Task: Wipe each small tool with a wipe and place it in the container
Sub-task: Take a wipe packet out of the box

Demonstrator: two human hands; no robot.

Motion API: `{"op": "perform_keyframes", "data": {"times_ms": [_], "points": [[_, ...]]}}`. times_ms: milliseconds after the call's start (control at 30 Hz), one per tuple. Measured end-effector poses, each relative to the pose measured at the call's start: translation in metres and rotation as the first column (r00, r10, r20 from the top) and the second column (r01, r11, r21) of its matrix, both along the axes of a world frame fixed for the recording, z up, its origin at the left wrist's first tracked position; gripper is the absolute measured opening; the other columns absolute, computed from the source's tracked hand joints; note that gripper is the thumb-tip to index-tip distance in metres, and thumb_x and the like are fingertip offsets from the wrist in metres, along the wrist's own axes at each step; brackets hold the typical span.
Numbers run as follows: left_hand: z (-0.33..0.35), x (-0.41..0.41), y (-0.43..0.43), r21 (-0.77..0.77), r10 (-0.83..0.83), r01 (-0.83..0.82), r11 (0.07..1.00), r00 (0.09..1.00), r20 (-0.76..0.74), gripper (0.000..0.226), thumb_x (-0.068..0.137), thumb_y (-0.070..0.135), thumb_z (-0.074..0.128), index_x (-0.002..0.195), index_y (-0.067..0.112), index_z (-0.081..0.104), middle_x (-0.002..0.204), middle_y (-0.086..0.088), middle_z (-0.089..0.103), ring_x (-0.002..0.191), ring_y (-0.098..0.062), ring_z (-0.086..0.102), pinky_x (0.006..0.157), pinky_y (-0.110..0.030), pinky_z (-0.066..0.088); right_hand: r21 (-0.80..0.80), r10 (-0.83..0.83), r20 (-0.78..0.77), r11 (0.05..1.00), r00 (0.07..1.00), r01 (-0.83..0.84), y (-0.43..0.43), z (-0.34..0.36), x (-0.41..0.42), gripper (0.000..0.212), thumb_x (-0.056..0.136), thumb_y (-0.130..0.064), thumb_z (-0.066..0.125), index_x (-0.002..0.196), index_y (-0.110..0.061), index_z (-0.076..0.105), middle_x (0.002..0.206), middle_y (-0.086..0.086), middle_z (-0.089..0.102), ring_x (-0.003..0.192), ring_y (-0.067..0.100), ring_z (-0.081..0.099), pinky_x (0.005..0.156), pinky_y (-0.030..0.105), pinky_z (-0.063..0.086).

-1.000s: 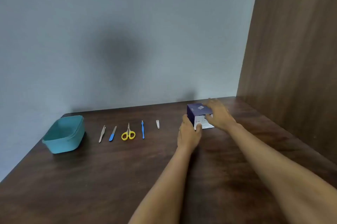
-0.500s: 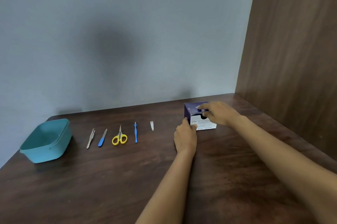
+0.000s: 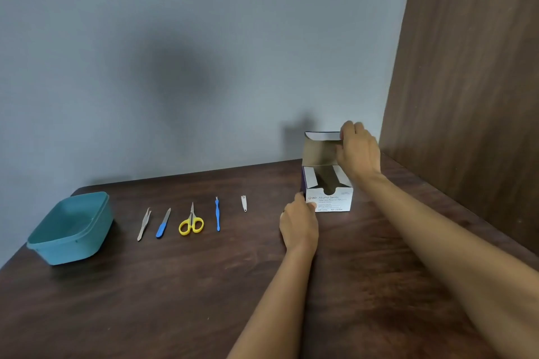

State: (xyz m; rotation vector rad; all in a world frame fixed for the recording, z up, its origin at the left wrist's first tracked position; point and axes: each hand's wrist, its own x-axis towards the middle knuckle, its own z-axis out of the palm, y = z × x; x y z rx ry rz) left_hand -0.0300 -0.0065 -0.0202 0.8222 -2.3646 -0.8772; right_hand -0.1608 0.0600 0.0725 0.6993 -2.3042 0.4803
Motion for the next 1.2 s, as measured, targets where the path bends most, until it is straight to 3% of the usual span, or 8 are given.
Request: {"op": "perform_keyframes", "data": {"times_ms": [133, 267, 367, 500, 633, 800, 1000, 1200], "points": [[0.001, 0.0, 0.0, -0.006, -0.003, 0.003, 1.0, 1.0, 0.0, 0.023, 0.1, 0.027, 0.044, 0.114, 0.012, 0.055, 0.108, -0.011, 0.066, 0.099, -0.033, 0.061, 0.084, -0.039, 0.047, 0.139, 0.034, 0.17, 0.989, 0.985, -0.058, -0.009, -0.01, -0.001, 0.03, 0.095, -0.031, 0.046, 0.085, -0.008, 0.062, 0.086, 0.013, 0.067, 0.087, 0.035, 0.059, 0.081, 0.039, 0.037], [0.002, 0.002, 0.001, -0.032, -0.004, 0.004, 0.999, 1.0, 0.007, 0.022, 0.101, 0.025, 0.042, 0.115, 0.013, 0.054, 0.109, -0.011, 0.066, 0.099, -0.03, 0.062, 0.083, -0.039, 0.047, 0.203, 0.169, 0.432, 0.939, 0.886, -0.278, -0.016, -0.027, -0.003, 0.036, 0.088, -0.015, 0.053, 0.124, -0.013, 0.055, 0.118, 0.008, 0.063, 0.115, 0.028, 0.054, 0.096, 0.036, 0.035], [0.002, 0.002, 0.0, -0.042, -0.006, 0.006, 0.999, 1.0, 0.002, 0.021, 0.102, 0.023, 0.041, 0.116, 0.014, 0.054, 0.109, -0.01, 0.066, 0.098, -0.029, 0.062, 0.084, -0.038, 0.048, 0.183, 0.181, 0.558, 0.925, 0.81, -0.332, -0.016, -0.03, -0.006, 0.049, 0.081, -0.005, 0.057, 0.129, -0.011, 0.046, 0.121, 0.012, 0.058, 0.105, 0.03, 0.058, 0.085, 0.033, 0.045], [0.002, 0.002, 0.0, -0.045, -0.006, 0.006, 0.999, 1.0, 0.012, 0.022, 0.101, 0.022, 0.041, 0.117, 0.014, 0.053, 0.109, -0.01, 0.066, 0.099, -0.03, 0.062, 0.084, -0.038, 0.047, 0.132, 0.24, 0.582, 0.915, 0.777, -0.382, -0.016, -0.029, -0.005, 0.016, 0.077, 0.011, 0.056, 0.09, 0.001, 0.058, 0.116, 0.009, 0.042, 0.078, 0.025, 0.056, 0.057, 0.026, 0.05], [0.002, 0.002, 0.0, -0.058, -0.012, 0.013, 0.998, 1.0, 0.016, 0.022, 0.101, 0.022, 0.041, 0.118, 0.014, 0.052, 0.109, -0.011, 0.065, 0.1, -0.03, 0.061, 0.084, -0.038, 0.045, 0.441, 0.123, 0.514, 0.811, 0.849, -0.385, -0.018, -0.034, -0.009, 0.018, 0.08, 0.002, 0.054, 0.081, -0.01, 0.067, 0.146, 0.008, 0.026, 0.118, 0.03, 0.046, 0.089, 0.029, 0.04], [0.003, 0.003, 0.0, -0.068, -0.018, 0.018, 0.998, 1.0, 0.008, 0.022, 0.102, 0.021, 0.04, 0.118, 0.012, 0.052, 0.111, -0.011, 0.065, 0.102, -0.029, 0.059, 0.084, -0.037, 0.043, 0.536, 0.111, 0.418, 0.771, 0.902, -0.344, -0.021, -0.033, -0.007, 0.037, 0.085, 0.0, 0.051, 0.06, -0.026, 0.04, 0.157, 0.008, 0.015, 0.141, 0.024, 0.025, 0.112, 0.033, 0.022], [0.002, 0.002, 0.0, -0.069, -0.012, 0.013, 0.998, 1.0, 0.011, 0.022, 0.102, 0.023, 0.041, 0.118, 0.013, 0.053, 0.111, -0.011, 0.065, 0.102, -0.029, 0.06, 0.084, -0.038, 0.045, 0.509, 0.135, 0.403, 0.789, 0.905, -0.344, -0.023, -0.034, -0.007, 0.037, 0.082, 0.006, 0.047, 0.056, -0.02, 0.041, 0.153, 0.01, 0.025, 0.124, 0.03, 0.046, 0.107, 0.035, 0.029], [0.001, 0.001, 0.0, -0.086, 0.0, 0.001, 0.996, 1.0, 0.017, 0.022, 0.102, 0.023, 0.041, 0.117, 0.013, 0.053, 0.11, -0.01, 0.066, 0.102, -0.029, 0.06, 0.084, -0.038, 0.044, 0.206, 0.263, 0.477, 0.894, 0.839, -0.397, -0.016, -0.034, -0.007, 0.03, 0.081, 0.005, 0.056, 0.053, -0.006, 0.05, 0.118, 0.009, 0.039, 0.075, 0.029, 0.058, 0.062, 0.04, 0.055]]}}
